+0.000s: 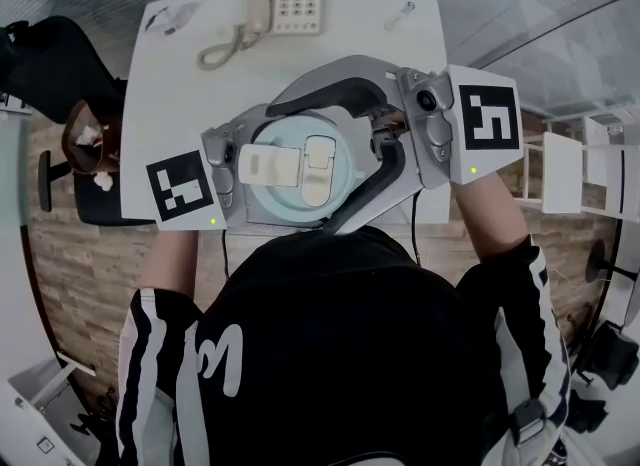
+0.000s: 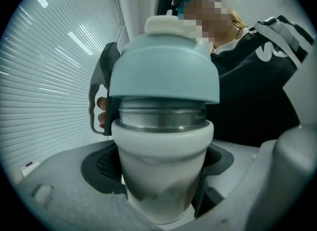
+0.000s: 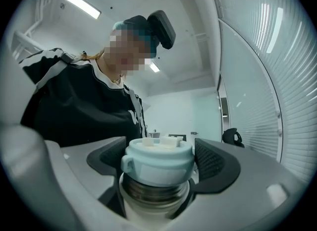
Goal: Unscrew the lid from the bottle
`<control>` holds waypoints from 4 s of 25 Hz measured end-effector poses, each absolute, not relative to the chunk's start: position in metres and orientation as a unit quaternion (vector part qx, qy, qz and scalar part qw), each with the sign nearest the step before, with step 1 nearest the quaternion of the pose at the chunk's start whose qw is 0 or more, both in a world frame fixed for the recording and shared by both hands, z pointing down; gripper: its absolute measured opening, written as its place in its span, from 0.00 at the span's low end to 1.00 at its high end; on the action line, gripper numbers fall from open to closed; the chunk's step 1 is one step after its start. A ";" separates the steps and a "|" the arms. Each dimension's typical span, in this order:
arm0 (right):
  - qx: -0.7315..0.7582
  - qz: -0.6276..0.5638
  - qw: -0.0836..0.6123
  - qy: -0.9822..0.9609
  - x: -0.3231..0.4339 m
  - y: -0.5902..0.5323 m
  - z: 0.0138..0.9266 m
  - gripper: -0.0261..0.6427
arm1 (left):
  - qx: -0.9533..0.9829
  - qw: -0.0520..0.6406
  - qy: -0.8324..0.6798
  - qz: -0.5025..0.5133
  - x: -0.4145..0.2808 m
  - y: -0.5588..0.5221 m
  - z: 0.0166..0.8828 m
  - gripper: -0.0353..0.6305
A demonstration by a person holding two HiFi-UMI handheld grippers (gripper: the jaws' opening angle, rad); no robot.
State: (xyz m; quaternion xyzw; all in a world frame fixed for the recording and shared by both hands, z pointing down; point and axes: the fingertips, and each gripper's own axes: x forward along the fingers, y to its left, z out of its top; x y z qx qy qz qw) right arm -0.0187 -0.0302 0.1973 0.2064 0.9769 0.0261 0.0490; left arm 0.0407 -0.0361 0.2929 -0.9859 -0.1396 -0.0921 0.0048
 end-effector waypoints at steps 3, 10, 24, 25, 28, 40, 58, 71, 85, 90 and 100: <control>0.196 0.026 0.061 0.978 -0.019 -0.032 0.194 0.68 | -0.988 0.004 -0.128 -0.083 0.039 -0.038 0.292 0.71; 0.142 0.009 0.087 0.986 -0.019 -0.046 0.189 0.68 | -0.993 -0.001 -0.085 -0.078 0.034 -0.043 0.295 0.71; 0.135 -0.054 0.152 0.978 -0.019 -0.073 0.184 0.68 | -0.997 -0.019 -0.047 -0.064 0.024 -0.057 0.303 0.71; 0.135 -0.058 0.157 0.977 -0.019 -0.074 0.184 0.68 | -0.997 -0.018 -0.047 -0.063 0.023 -0.057 0.303 0.71; 0.132 -0.060 0.158 0.977 -0.019 -0.074 0.184 0.68 | -0.997 -0.013 -0.046 -0.062 0.024 -0.056 0.303 0.71; 0.108 -0.066 0.135 0.983 -0.021 -0.078 0.192 0.68 | -0.997 -0.020 -0.040 -0.064 0.032 -0.062 0.298 0.71; -0.089 -0.031 0.184 0.978 -0.005 -0.131 0.209 0.57 | -0.995 -0.075 0.051 -0.052 0.015 -0.110 0.308 0.71; -0.120 -0.015 0.160 0.980 -0.004 -0.124 0.223 0.48 | -0.992 -0.088 0.087 -0.027 0.013 -0.121 0.301 0.71; -0.206 0.039 0.110 0.972 0.021 -0.120 0.225 0.38 | -0.989 -0.065 0.131 -0.036 -0.003 -0.132 0.303 0.71; -0.241 0.041 0.078 0.967 0.023 -0.123 0.235 0.33 | -0.986 -0.061 0.149 -0.030 -0.010 -0.139 0.304 0.71; -0.297 0.031 0.043 0.953 0.034 -0.123 0.257 0.19 | -0.981 -0.054 0.186 -0.023 -0.016 -0.142 0.309 0.71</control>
